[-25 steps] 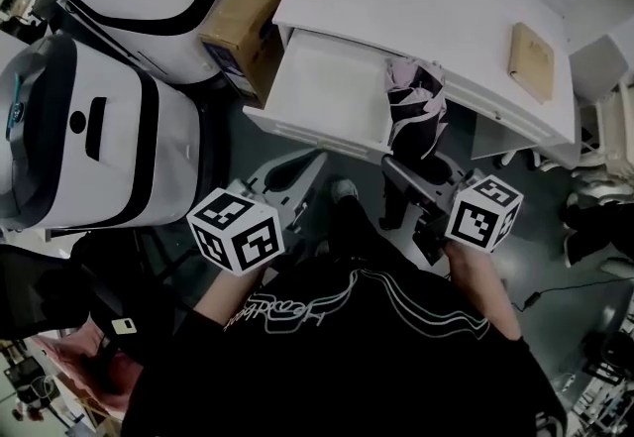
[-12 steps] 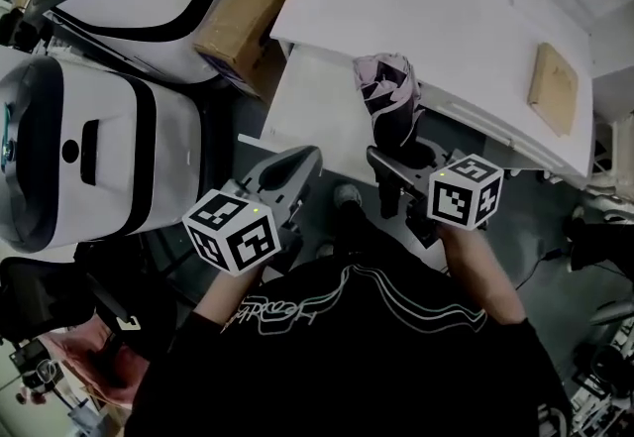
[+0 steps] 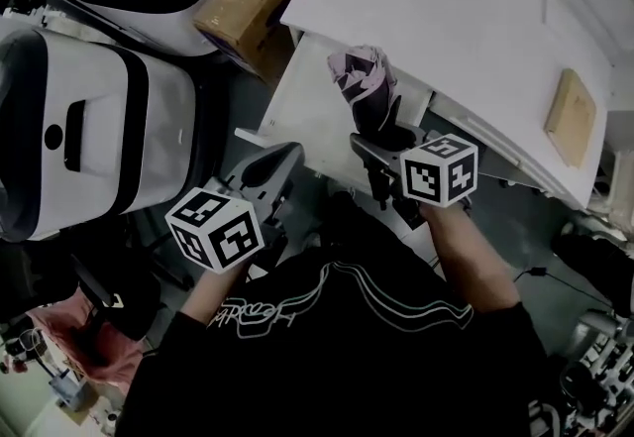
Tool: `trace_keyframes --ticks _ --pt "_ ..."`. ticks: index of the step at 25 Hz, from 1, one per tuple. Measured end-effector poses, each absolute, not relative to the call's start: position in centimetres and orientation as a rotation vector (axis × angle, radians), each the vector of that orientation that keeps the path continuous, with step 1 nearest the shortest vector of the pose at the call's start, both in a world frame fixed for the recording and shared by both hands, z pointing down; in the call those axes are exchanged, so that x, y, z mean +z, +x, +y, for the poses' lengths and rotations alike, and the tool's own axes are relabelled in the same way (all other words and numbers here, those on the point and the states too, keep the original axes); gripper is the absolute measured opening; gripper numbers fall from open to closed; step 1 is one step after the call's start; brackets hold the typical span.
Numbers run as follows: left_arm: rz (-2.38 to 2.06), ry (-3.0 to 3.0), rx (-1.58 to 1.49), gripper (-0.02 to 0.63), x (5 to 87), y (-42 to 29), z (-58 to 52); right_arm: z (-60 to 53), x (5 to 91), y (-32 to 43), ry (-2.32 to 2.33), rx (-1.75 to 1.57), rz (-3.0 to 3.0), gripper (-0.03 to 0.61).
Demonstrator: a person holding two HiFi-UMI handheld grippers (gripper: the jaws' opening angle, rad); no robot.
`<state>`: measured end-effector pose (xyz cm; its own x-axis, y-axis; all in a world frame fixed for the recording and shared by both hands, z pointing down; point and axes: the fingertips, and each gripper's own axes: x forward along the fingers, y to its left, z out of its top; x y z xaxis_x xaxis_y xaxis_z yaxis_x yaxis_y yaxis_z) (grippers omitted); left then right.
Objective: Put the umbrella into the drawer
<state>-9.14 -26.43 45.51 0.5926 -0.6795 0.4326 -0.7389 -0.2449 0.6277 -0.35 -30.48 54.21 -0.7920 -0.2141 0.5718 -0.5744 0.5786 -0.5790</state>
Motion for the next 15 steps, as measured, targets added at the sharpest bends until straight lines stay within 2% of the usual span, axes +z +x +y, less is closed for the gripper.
trace_keyframes --ticks 15 --pt "-1.200 1.855 0.103 0.020 48.7 -12.5 -27.5 -34.2 69.3 -2.2 0.602 1.088 -2.076 0.222"
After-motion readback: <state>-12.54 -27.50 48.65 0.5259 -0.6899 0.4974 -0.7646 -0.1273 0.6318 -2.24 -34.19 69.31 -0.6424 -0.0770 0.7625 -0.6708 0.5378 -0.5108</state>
